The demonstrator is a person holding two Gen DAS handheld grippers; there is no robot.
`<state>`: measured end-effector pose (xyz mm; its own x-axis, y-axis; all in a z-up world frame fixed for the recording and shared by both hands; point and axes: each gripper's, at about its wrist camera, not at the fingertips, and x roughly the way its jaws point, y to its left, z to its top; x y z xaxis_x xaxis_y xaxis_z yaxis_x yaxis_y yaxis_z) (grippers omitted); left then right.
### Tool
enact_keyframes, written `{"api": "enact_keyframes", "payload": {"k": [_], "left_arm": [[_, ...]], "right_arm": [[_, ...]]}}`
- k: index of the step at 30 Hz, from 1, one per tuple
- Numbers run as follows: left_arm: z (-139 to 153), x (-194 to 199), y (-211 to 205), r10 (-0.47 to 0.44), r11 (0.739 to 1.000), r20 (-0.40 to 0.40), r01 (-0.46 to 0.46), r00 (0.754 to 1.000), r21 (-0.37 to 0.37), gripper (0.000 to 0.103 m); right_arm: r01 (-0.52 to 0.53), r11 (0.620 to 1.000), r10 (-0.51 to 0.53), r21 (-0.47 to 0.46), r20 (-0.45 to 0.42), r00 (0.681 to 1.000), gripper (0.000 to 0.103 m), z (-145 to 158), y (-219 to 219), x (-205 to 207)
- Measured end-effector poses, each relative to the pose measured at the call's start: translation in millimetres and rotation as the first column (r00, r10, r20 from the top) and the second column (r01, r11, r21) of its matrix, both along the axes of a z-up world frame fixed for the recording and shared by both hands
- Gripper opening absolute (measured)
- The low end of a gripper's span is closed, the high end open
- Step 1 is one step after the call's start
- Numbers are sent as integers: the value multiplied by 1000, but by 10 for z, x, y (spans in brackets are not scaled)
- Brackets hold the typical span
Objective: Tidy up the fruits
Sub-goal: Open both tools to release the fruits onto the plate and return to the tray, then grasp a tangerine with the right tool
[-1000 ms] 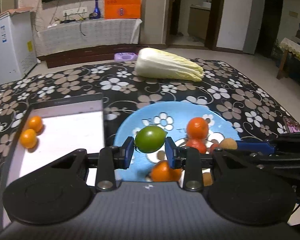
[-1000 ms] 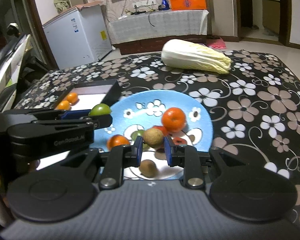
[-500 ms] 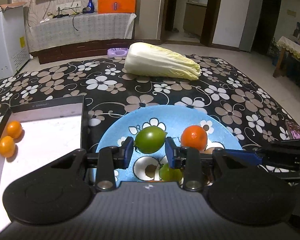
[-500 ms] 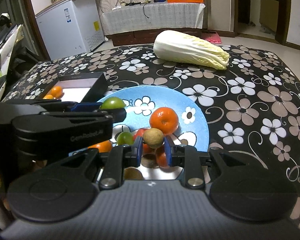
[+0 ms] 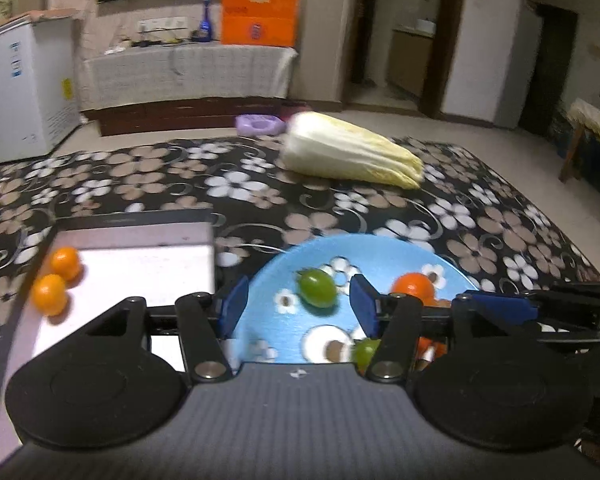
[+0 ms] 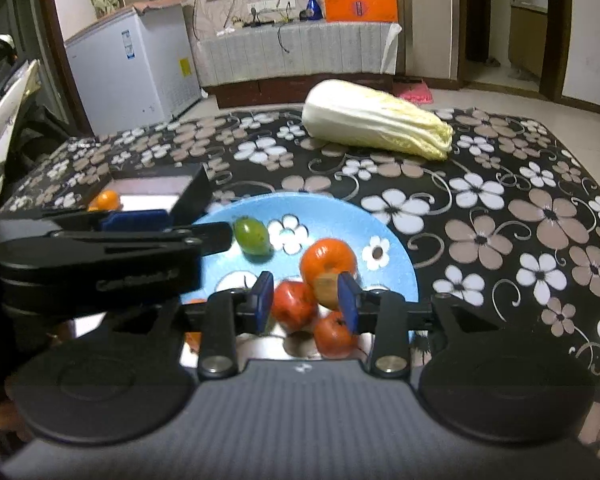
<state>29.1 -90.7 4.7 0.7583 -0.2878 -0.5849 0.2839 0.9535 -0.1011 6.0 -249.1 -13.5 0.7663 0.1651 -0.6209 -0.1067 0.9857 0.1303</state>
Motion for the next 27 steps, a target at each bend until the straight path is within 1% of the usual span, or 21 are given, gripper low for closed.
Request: {"api": "enact_keyframes", "payload": {"k": [4,8,11,14,21,25,27], "left_arm": [[72,-25,263,89,996,11,-89,996,-7,62],[83,-6,578,176,984,-12,-176,984,-9,62],[70,-24,780,205,979,-25,-205,978,4,62],[32,-60,950,213,977,-54,-214,975,3,62],[-71,-215,1267,233,972,-72,-230,970,43,62],[-113,-245,1431,251,967,-72,-247,965,57,62],[-137,-241,1524,264,964,-87,-261,960,53,62]], "right_arm": [[-6,1000,6,9,43,999,38,75,79,15],[-23,1000,21,19,86,996,38,151,210,61],[-50,998,45,40,128,991,38,213,324,111],[-112,991,101,69,152,983,38,248,471,191],[-280,954,268,109,111,957,38,197,1034,494],[-361,929,356,85,71,932,38,150,1426,635],[-392,917,390,66,47,920,38,105,1595,702]]}}
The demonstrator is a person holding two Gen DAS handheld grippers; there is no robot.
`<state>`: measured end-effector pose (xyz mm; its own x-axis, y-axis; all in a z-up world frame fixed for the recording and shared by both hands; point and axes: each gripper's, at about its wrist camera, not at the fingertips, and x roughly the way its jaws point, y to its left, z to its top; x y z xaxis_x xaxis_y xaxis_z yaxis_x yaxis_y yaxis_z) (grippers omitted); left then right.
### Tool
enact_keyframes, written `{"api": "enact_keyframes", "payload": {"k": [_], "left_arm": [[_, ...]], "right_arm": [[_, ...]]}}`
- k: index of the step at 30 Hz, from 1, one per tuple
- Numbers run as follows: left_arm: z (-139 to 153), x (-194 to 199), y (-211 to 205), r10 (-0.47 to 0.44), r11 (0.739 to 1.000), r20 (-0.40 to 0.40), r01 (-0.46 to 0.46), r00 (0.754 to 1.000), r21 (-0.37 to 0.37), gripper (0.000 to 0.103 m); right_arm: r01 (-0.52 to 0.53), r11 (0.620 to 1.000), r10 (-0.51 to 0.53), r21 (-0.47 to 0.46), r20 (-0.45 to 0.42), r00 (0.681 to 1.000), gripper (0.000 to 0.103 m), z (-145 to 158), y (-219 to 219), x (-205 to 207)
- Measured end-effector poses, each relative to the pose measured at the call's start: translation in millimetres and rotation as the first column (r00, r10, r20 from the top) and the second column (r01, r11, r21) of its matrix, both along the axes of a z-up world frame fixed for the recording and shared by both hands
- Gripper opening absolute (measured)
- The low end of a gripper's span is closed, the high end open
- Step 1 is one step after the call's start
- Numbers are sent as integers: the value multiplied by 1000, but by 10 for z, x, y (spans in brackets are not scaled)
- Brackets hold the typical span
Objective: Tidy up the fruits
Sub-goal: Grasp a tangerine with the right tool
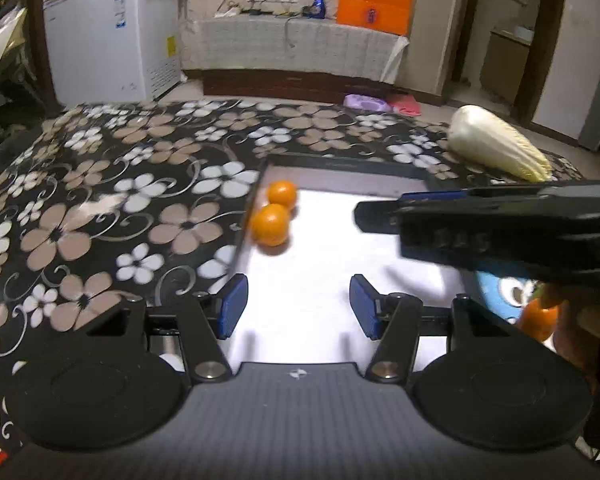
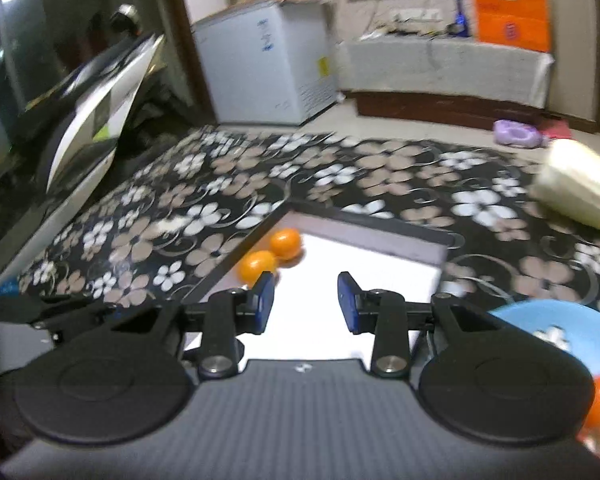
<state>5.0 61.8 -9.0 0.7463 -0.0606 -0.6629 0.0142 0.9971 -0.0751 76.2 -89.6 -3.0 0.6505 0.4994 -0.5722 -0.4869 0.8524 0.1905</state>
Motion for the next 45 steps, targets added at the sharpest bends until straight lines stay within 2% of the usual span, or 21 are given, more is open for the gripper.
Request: {"api": "enact_keyframes", "payload": {"k": [4,7,10,12,17,18,21,23,25,31,36,38,42,45], "left_arm": [[-32,3,94,-12,1000,-11,12,1000,-19,62],[-47,-8,72,-34,999,-8,34,999,1,62],[-86,1,63,-54,999,-24,54,998,-4,62],[-107,-5,43,-63,998,-26,63,998,4,62],[-160,15,8,-75,997,-43,75,996,9,62],[-169,26,2,-76,997,-46,77,996,8,62],[-191,59,-17,-74,997,-47,76,996,23,62],[-198,87,-12,-68,997,-50,70,996,24,62],[-192,118,13,-55,998,-47,56,997,17,62],[-158,337,70,-36,999,-47,36,998,-16,62],[-161,615,30,11,999,-50,-13,999,-34,62],[-166,741,-37,26,999,-47,-27,999,-21,65],[-202,978,-174,48,998,-35,-47,998,46,66],[-215,1123,-203,65,997,-20,-64,998,42,66]], "right_arm": [[-85,989,83,-117,-26,996,38,-104,329,149],[-185,963,177,-195,-57,983,38,-193,531,214],[-229,934,223,-273,-54,973,38,-254,700,246],[-228,926,227,-301,-39,973,38,-278,779,293],[-250,920,249,-301,-40,968,38,-291,930,401],[-255,918,256,-304,-40,966,41,-303,965,409],[-245,907,252,-342,-26,967,40,-366,1026,439],[-226,919,227,-323,-36,973,33,-389,996,495],[-211,939,202,-272,-59,978,33,-375,911,547],[-93,962,76,-256,-73,994,33,-285,556,556],[-31,987,20,-160,-68,997,33,-138,192,490],[-22,989,13,-148,-61,998,34,-100,94,464],[1,998,-5,-63,-68,998,33,-14,-147,449],[13,998,-16,-55,-58,998,33,27,-256,440]]}}
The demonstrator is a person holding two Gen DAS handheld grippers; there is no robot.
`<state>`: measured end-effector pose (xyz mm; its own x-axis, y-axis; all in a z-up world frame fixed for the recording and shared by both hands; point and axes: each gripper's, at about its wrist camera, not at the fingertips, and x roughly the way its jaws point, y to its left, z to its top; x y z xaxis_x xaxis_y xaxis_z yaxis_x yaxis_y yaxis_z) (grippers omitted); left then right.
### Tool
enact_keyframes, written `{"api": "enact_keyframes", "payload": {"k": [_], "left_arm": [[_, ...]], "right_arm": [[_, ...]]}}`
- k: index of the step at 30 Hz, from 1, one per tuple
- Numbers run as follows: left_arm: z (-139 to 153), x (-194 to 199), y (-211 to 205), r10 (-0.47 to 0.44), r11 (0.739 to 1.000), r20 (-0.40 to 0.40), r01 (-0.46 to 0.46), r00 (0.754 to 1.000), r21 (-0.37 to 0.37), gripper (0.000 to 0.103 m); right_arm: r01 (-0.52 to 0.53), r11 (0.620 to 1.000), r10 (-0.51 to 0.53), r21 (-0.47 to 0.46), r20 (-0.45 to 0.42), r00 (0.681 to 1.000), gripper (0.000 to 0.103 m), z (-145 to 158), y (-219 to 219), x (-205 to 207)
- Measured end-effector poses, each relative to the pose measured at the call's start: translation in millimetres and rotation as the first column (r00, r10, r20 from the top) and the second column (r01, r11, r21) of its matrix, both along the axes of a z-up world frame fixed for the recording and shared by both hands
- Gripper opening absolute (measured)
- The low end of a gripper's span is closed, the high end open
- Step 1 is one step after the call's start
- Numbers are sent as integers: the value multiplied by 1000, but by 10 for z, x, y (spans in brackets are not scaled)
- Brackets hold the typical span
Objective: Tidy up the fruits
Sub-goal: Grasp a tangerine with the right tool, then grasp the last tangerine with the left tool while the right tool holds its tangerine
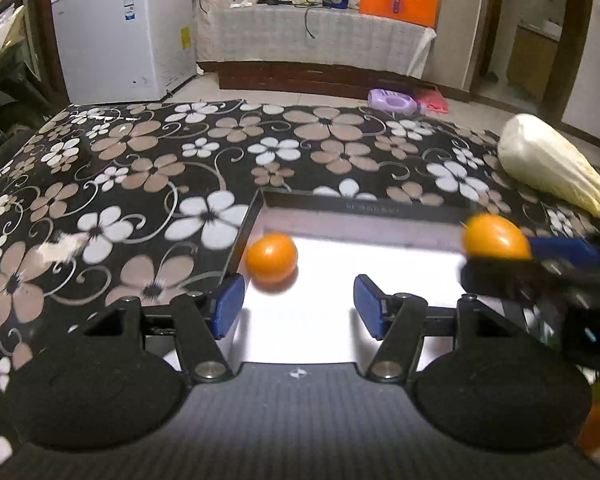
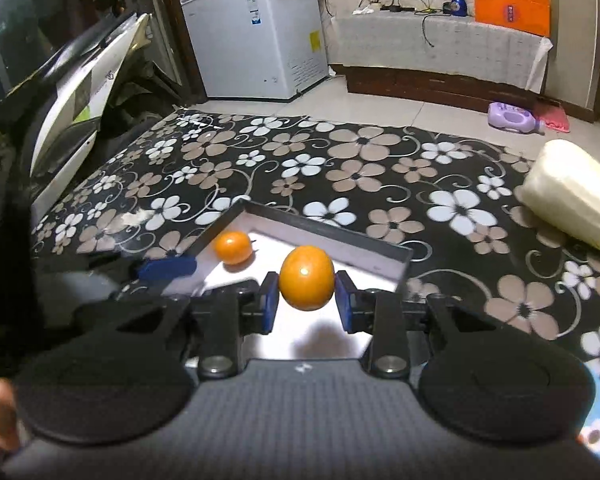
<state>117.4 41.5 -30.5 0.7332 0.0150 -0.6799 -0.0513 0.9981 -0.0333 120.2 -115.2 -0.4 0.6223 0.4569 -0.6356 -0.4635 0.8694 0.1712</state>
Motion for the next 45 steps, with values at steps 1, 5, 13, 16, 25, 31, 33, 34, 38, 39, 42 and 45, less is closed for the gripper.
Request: {"api": "enact_keyframes", "payload": {"k": [1,5,13,16,25,31,33,34,38,39,42,45], "left_arm": [[-6,49,-22,6,1000,3,-6,1000,6,66],[-51,187,-168,26,996,46,-30,999,85,66],[-116,221,-221,20,974,123,-47,992,220,30],[-60,199,-56,11,989,110,-27,994,144,28],[73,-107,270,-183,965,120,201,976,-166,30],[-4,-121,113,-139,990,96,142,986,-24,62],[-46,-82,84,-148,988,74,150,986,-23,63],[-71,-58,75,-150,988,58,152,987,-21,63],[-176,-72,-35,-157,987,-1,157,988,29,51],[-183,-86,-48,-154,987,5,153,988,43,49],[-186,-72,-7,-117,992,7,117,993,42,39],[-185,-27,12,-86,995,9,85,996,45,29]], "right_arm": [[2,1000,-2,-2,4,1000,33,7,-19,-6],[-1,1000,0,7,14,1000,33,49,-81,-42],[19,1000,-19,12,28,999,33,86,-194,-75],[35,999,-36,15,26,999,33,78,-220,-77],[26,999,-27,32,29,999,33,100,-194,-83],[25,999,-25,40,20,999,33,95,-227,-80],[25,999,-26,40,20,999,33,99,-236,-88],[26,999,-27,40,20,999,33,98,-243,-88],[28,999,-28,34,16,999,33,87,-258,-97],[27,999,-27,32,14,1000,33,83,-266,-98],[35,999,-36,37,14,999,33,87,-292,-94],[35,999,-35,37,13,999,33,78,-290,-104]]}}
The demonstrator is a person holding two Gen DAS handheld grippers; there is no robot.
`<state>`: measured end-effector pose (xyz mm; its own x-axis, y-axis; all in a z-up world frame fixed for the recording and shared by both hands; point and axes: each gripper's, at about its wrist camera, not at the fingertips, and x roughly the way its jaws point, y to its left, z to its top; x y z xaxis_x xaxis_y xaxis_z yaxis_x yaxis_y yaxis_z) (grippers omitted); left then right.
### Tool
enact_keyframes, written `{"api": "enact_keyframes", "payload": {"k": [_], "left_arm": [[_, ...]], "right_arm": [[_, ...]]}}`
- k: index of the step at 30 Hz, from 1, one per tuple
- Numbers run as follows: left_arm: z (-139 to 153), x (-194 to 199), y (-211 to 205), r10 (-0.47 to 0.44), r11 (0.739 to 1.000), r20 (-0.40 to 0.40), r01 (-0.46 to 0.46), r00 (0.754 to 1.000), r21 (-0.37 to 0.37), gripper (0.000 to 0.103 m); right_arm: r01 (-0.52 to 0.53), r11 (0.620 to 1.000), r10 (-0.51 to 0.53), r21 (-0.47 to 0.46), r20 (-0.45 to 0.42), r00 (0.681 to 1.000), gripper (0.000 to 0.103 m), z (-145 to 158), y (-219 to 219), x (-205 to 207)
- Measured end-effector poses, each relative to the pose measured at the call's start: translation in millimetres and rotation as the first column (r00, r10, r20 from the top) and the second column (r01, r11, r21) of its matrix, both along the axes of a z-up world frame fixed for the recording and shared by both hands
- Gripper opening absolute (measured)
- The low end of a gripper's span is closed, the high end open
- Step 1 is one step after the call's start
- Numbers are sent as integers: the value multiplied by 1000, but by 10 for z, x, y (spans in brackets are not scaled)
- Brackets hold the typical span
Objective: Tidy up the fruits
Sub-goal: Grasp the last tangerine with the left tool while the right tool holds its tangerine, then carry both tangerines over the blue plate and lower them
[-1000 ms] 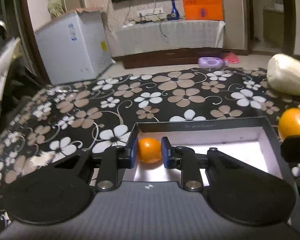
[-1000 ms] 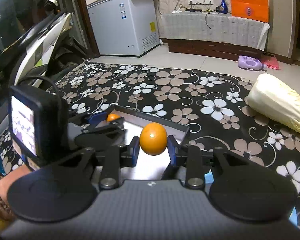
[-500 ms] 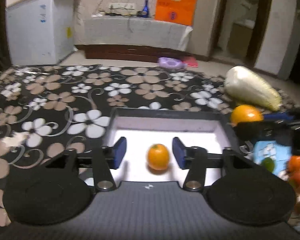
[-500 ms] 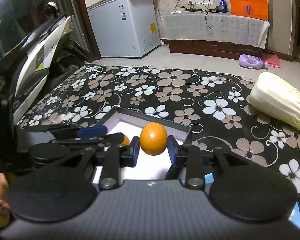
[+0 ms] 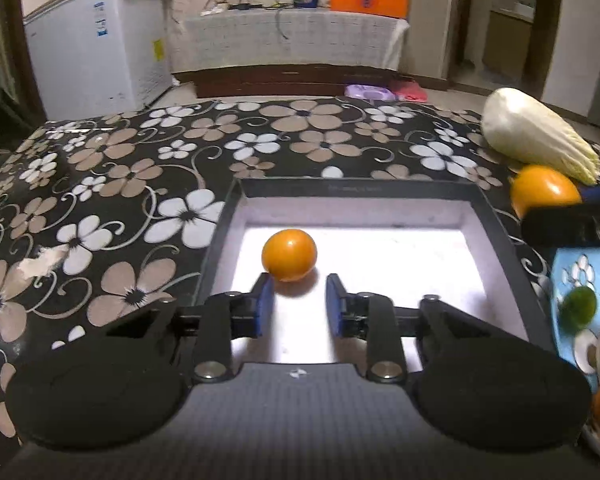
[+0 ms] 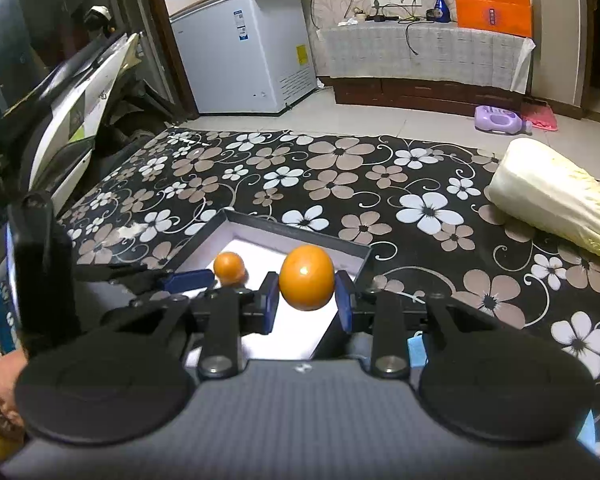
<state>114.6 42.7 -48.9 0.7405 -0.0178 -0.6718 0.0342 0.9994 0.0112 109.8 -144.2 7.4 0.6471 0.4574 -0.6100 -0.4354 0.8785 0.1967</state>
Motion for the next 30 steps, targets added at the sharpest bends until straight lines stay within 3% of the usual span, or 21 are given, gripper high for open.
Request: {"api": "enact_keyframes", "payload": {"k": [3,9,12,15,16,17,21,25,27,28,30], "left_arm": [[31,21,19,0,1000,-11,-1,1000,-22,10],[23,44,58,1,999,-30,-2,1000,-42,10],[29,13,99,-31,997,-30,29,999,-76,17],[24,-17,25,-60,997,-9,60,998,-50,33],[29,-21,-4,-63,997,2,63,998,-41,61],[32,-19,-27,-53,998,15,53,999,-32,81],[-1,84,-119,-56,998,31,56,998,-9,77],[-50,227,-183,-56,998,26,56,998,8,64],[-48,273,-209,-52,998,38,51,998,20,43],[-37,296,-204,-60,998,31,60,998,-8,35],[-33,315,-224,-51,999,29,51,998,-12,35]], "right_arm": [[-9,1000,9,-18,-3,1000,33,-26,28,-31],[-3,1000,3,-18,-7,1000,33,-47,31,-100],[-10,1000,10,-25,-10,1000,33,-59,39,-134],[-2,1000,2,-23,-13,1000,33,-62,-5,-129],[4,1000,-4,-18,-13,1000,33,-58,-30,-119],[8,1000,-8,-12,-13,1000,33,-53,-50,-110],[7,1000,-7,-11,-17,1000,33,-64,-79,-77],[-3,1000,3,-18,-19,1000,33,-78,-93,-74],[-3,1000,3,-16,-20,1000,33,-78,-103,-64],[-3,1000,3,-16,-20,1000,33,-79,-104,-62],[-7,1000,6,-22,-20,1000,33,-88,-91,-56]]}}
